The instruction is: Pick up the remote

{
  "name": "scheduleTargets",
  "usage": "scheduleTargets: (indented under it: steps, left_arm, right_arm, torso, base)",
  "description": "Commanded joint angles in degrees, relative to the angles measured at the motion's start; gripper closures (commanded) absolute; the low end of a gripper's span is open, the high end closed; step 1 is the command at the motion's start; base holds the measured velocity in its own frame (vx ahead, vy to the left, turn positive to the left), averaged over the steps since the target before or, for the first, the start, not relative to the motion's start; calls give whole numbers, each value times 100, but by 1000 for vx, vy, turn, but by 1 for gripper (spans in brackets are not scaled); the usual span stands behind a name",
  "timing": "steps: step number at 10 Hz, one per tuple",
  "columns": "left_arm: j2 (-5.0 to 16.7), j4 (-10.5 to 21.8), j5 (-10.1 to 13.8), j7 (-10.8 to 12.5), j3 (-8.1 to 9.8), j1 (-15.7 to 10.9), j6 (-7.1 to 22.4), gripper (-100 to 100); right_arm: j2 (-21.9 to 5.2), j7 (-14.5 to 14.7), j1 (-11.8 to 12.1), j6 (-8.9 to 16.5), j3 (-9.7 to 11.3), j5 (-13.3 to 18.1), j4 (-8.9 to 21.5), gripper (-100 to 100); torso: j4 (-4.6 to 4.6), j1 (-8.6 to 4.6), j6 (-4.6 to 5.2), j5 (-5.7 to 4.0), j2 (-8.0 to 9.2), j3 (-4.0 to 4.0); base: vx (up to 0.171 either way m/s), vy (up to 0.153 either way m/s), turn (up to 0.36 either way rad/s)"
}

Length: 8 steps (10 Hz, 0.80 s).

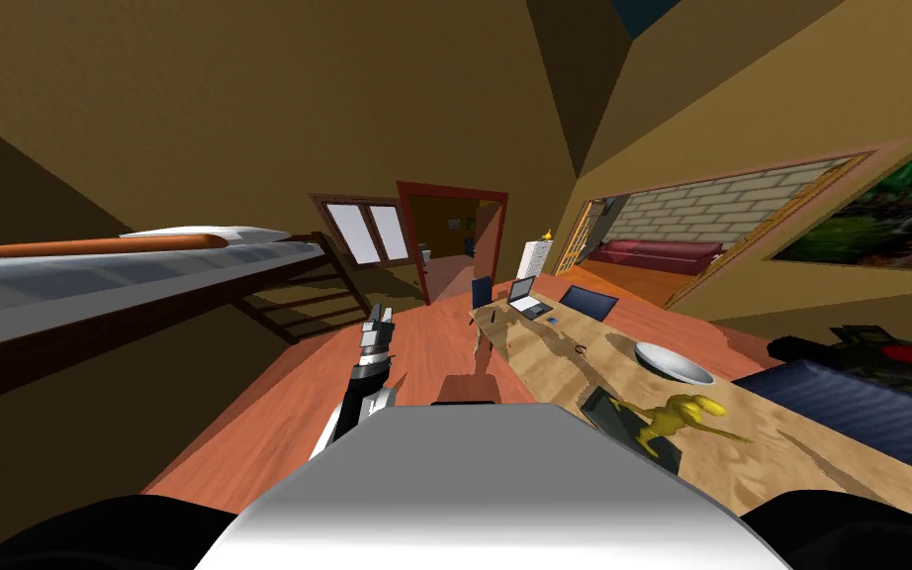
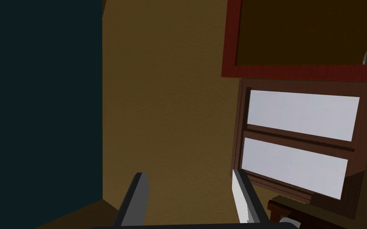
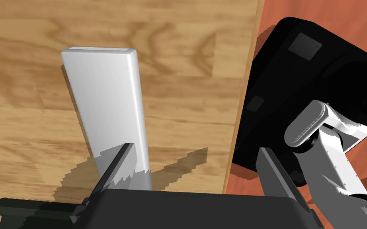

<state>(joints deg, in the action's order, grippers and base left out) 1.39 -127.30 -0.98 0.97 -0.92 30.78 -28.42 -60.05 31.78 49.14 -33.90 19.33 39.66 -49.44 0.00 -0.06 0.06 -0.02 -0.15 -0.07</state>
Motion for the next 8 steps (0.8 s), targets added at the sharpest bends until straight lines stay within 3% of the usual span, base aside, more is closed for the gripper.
scheduleTargets:
  steps: [1, 3, 4, 5, 6, 8]
  left_arm:
    - [0, 0, 0, 0, 0, 0, 0, 0]
    - [1, 0, 0, 0, 1, 0, 0, 0]
    - [1, 0, 0, 0, 1, 1, 0, 0]
    - [1, 0, 0, 0, 1, 2, 0, 0]
    - [0, 0, 0, 0, 1, 1, 0, 0]
    - [0, 0, 0, 0, 1, 1, 0, 0]
  right_arm:
    - [-41, 95, -34, 92, 63, 73, 108, -100]
    - [76, 226, -207, 216, 232, 185, 185, -100]
    - [50, 189, -184, 171, 192, 162, 198, -100]
    - [55, 201, -195, 189, 200, 168, 199, 0]
    - [248, 216, -311, 313, 270, 204, 283, -100]
    - [365, 226, -380, 389, 313, 226, 334, -100]
  torso:
    - [0, 0, 0, 0, 0, 0]
    - [-2, -38, -3, -8, -9, -5]
    - [-3, -47, 0, -12, -14, -8]
    - [-2, -20, 7, -7, -8, -5]
    - [-1, 1, 8, -1, -2, -1]
    - [2, -2, 7, -2, 11, 6]
  base:
    - [23, -75, 258]
    - [36, -142, 309]
    - [20, -69, 54]
    - [4, -14, -4]
    - [-22, -28, 74]
    - [-23, -41, 49]
